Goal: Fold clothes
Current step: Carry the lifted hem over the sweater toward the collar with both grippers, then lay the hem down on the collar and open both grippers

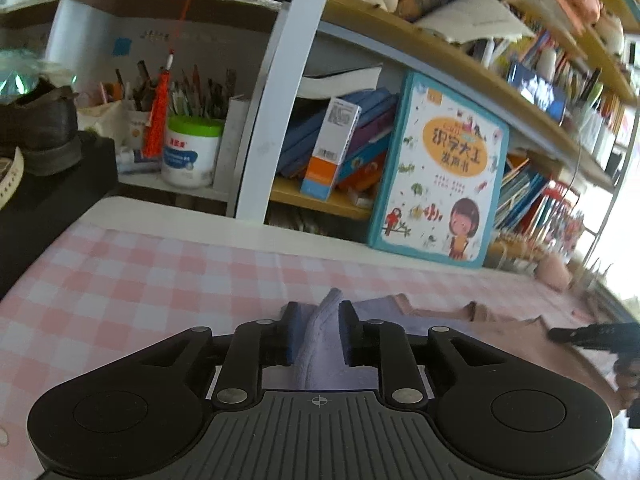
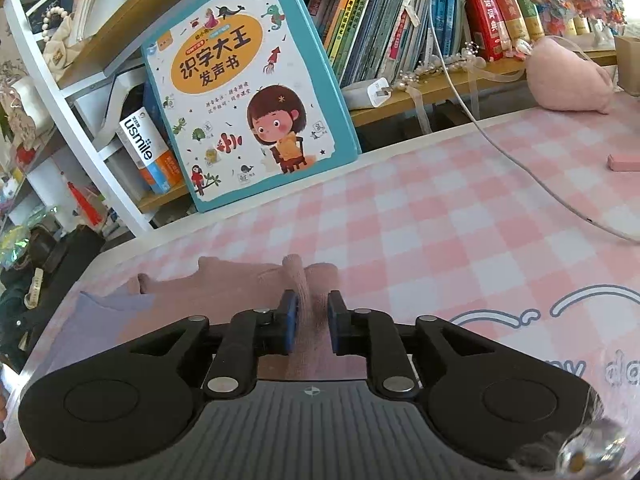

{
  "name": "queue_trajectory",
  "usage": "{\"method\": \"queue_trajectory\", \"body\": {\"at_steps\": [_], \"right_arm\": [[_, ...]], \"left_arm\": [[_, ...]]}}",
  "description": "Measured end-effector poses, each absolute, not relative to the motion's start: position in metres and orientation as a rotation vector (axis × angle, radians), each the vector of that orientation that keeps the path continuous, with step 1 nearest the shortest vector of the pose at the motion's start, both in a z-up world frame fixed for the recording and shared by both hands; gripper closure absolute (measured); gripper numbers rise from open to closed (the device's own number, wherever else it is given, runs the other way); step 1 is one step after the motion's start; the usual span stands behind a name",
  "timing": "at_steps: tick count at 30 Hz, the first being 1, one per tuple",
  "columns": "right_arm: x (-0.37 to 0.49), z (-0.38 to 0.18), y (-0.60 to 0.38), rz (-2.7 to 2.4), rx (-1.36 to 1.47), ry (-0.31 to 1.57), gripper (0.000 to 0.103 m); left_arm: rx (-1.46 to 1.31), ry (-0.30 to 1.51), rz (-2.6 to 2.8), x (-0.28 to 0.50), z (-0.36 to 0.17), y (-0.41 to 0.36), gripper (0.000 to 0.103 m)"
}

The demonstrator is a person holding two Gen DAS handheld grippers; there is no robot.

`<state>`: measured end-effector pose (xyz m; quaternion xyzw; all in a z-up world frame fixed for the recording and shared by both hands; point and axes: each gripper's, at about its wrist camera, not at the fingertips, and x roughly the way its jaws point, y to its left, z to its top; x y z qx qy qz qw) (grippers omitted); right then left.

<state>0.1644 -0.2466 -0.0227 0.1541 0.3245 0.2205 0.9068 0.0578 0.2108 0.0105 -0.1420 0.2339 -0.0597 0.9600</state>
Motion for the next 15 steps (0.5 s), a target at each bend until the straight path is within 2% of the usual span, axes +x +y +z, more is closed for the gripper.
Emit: {"method": "queue_trajectory", "body": {"at_steps": [7, 10, 15], "right_arm": [[0.148, -0.012, -0.253, 0.422, 0.28, 0.653, 0.087], [0.134, -0.01, -0.257, 0.441, 0.281, 0.661, 0.087], [0.114, -0.011, -0.256, 0.447, 0.26, 0.675, 0.087]], "left_arm": [[-0.301, 0.534, -0.139, 0.064, -0.001, 0.211, 0.081], [-0.292, 0.533, -0.146, 0.062, -0.001, 0.208, 0.063], [-0.273, 0.527, -0.146, 0.057, 0.0, 0.204, 0.063]]}}
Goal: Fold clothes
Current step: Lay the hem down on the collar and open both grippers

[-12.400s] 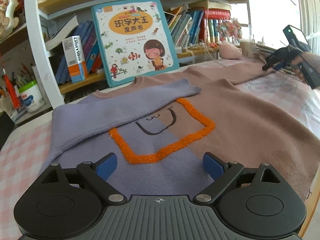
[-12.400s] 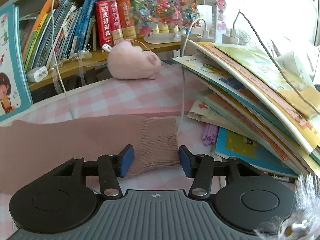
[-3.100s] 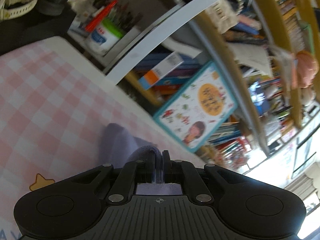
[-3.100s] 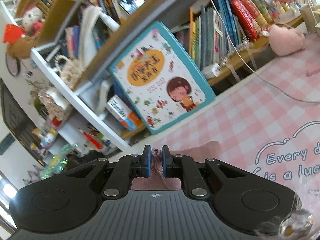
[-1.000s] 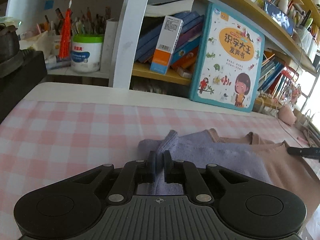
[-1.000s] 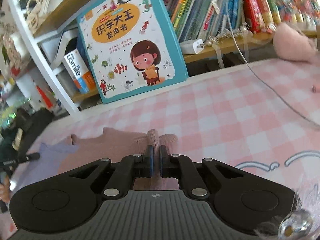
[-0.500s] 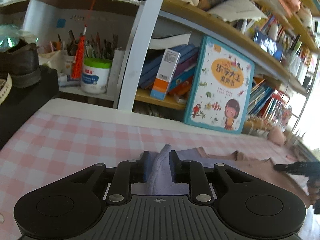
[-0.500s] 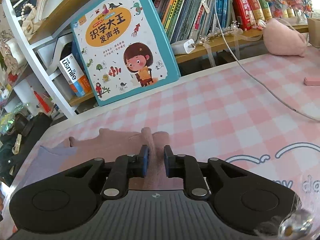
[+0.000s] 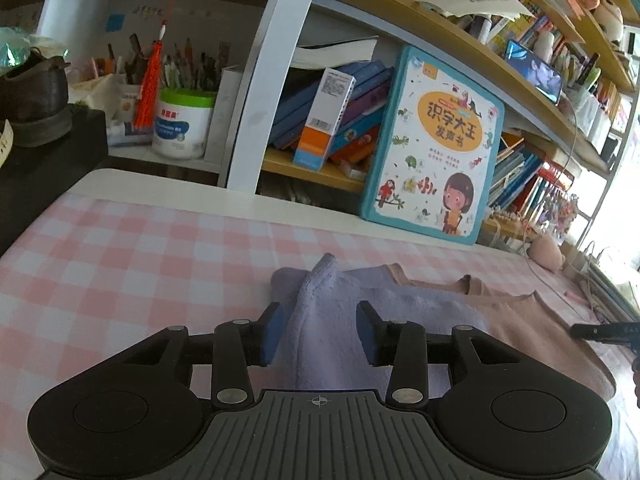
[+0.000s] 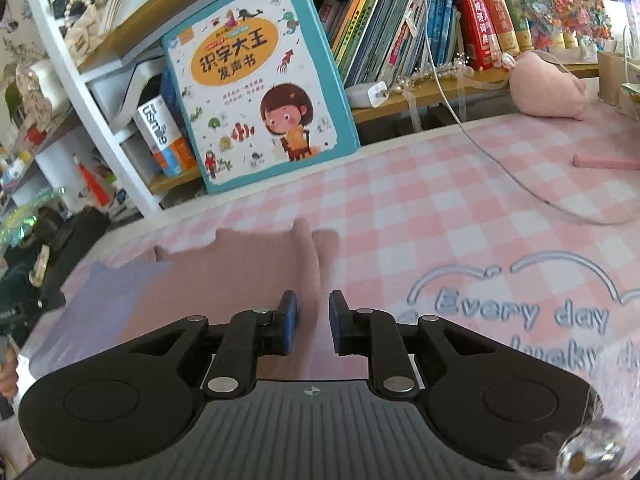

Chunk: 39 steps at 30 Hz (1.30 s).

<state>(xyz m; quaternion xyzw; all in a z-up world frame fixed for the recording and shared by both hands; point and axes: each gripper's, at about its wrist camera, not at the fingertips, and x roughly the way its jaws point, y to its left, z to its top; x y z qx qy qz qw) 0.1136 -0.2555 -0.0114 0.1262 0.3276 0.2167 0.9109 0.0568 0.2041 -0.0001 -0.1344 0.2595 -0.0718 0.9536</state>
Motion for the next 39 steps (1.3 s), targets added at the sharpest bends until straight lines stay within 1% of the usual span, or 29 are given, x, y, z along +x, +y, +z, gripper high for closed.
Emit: {"method": "queue_trajectory", "body": {"at_steps": [3, 5, 8, 13, 17, 18, 19, 20, 21, 22, 23, 25, 28, 31, 33, 34, 36, 38, 39], "right_arm": [[0.107, -0.013, -0.255, 0.434, 0.249, 0.673, 0.088], [0.106, -0.014, -0.257, 0.437, 0.269, 0.671, 0.094], [0.106, -0.014, -0.257, 0.438, 0.277, 0.665, 0.096], [0.108, -0.018, -0.253, 0.43, 0.257, 0.686, 0.097], [0.109, -0.024, -0.257, 0.429, 0.296, 0.699, 0.096], [0.108, -0.023, -0.258, 0.426, 0.3, 0.701, 0.095], [0.108, -0.023, -0.259, 0.422, 0.305, 0.703, 0.091], [0.107, -0.022, -0.26, 0.421, 0.31, 0.705, 0.089], [0.106, -0.02, -0.261, 0.422, 0.317, 0.706, 0.089], [0.105, -0.019, -0.262, 0.427, 0.327, 0.708, 0.085], [0.105, -0.019, -0.264, 0.439, 0.342, 0.712, 0.077], [0.103, -0.018, -0.266, 0.463, 0.372, 0.72, 0.066], [0.101, -0.019, -0.265, 0.48, 0.374, 0.736, 0.066], [0.102, -0.022, -0.263, 0.477, 0.371, 0.741, 0.068], [0.104, -0.024, -0.264, 0.484, 0.392, 0.749, 0.077], [0.105, -0.026, -0.263, 0.5, 0.412, 0.757, 0.085], [0.106, -0.028, -0.261, 0.508, 0.429, 0.76, 0.086], [0.105, -0.027, -0.26, 0.505, 0.422, 0.756, 0.086], [0.105, -0.028, -0.26, 0.503, 0.423, 0.754, 0.086]], "left_arm": [[-0.277, 0.517, -0.153, 0.053, 0.002, 0.205, 0.062], [-0.282, 0.524, -0.152, 0.051, 0.0, 0.206, 0.061], [-0.288, 0.542, -0.148, 0.05, -0.004, 0.208, 0.061], [-0.275, 0.578, -0.146, 0.053, -0.011, 0.206, 0.061], [-0.261, 0.602, -0.143, 0.056, -0.016, 0.205, 0.061], [-0.264, 0.603, -0.143, 0.055, -0.016, 0.205, 0.061], [-0.271, 0.601, -0.143, 0.055, -0.016, 0.206, 0.061], [-0.284, 0.591, -0.146, 0.053, -0.014, 0.208, 0.057], [-0.299, 0.579, -0.15, 0.052, -0.013, 0.209, 0.053], [-0.315, 0.571, -0.16, 0.05, -0.012, 0.211, 0.045], [-0.331, 0.564, -0.173, 0.048, -0.012, 0.212, 0.038], [-0.342, 0.568, -0.186, 0.048, -0.013, 0.211, 0.037], [-0.33, 0.591, -0.183, 0.05, -0.017, 0.208, 0.037], [-0.34, 0.602, -0.186, 0.052, -0.02, 0.207, 0.04], [-0.36, 0.612, -0.199, 0.053, -0.023, 0.208, 0.052], [-0.373, 0.621, -0.212, 0.054, -0.025, 0.208, 0.064], [-0.36, 0.624, -0.21, 0.055, -0.027, 0.206, 0.066], [-0.366, 0.622, -0.213, 0.054, -0.028, 0.207, 0.075], [-0.382, 0.62, -0.216, 0.054, -0.028, 0.209, 0.077]]}}
